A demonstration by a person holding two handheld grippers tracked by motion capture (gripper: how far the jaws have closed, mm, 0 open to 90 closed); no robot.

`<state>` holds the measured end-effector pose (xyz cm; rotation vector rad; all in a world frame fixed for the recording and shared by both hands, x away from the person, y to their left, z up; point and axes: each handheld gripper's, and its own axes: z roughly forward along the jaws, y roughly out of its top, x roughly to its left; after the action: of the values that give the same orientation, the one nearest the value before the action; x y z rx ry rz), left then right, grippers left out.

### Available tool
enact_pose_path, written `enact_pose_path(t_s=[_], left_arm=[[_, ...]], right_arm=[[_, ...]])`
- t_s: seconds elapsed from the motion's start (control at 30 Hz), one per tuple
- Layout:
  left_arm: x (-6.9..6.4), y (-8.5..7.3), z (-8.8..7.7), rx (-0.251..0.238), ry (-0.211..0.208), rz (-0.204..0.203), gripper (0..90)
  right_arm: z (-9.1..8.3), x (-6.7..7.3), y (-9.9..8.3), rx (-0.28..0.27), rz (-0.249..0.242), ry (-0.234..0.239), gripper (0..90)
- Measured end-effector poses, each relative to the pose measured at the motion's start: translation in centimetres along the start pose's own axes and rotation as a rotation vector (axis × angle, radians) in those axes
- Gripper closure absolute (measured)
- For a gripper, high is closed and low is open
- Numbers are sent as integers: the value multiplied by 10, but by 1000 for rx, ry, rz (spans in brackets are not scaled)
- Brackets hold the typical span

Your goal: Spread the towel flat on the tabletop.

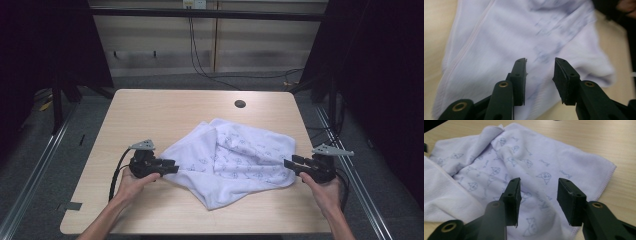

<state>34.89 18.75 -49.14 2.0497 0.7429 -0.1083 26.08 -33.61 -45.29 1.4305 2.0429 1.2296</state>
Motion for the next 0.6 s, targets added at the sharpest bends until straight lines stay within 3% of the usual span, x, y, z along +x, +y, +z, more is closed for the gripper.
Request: enact_pose_path(t_s=[0.07, 0.23, 0.27, 0.3, 0.33, 0.37, 0.43, 0.47, 0.5, 0.53, 0.57, 0.6], left_arm=[[2, -6, 9, 58, 17, 12, 660], [-13, -10, 18, 113, 9, 51, 897], [-19, -12, 18, 132, -7, 53, 900], [-23, -13, 18, 139, -21, 59, 900], [-36, -19, 18, 163, -49, 65, 900], [-36, -19, 18, 163, -49, 65, 900], [-52, -25, 17, 182, -66, 81, 900], [-60, -28, 17, 194, -95, 77, 900], [-64, -29, 16, 210, -106, 86, 900], [-71, -30, 14, 216, -124, 111, 889], [-71, -30, 14, 216, -124, 111, 874], [-72, -28, 9, 186, -128, 109, 874]], right_arm=[[-4, 11, 0, -15, -20, 23, 539], [9, 46, -1, 0, -69, 104, 541], [14, 54, -1, 19, -83, 106, 546], [20, 64, -2, 33, -92, 135, 549], [26, 77, -2, 42, -115, 184, 554], [26, 77, -2, 42, -115, 184, 554], [33, 94, -1, 49, -144, 223, 559], [36, 103, -1, 48, -145, 249, 564], [44, 121, -1, 60, -162, 307, 576], [49, 130, -2, 73, -180, 339, 579], [49, 130, -2, 73, -180, 339, 579], [52, 138, -3, 83, -201, 356, 579]])
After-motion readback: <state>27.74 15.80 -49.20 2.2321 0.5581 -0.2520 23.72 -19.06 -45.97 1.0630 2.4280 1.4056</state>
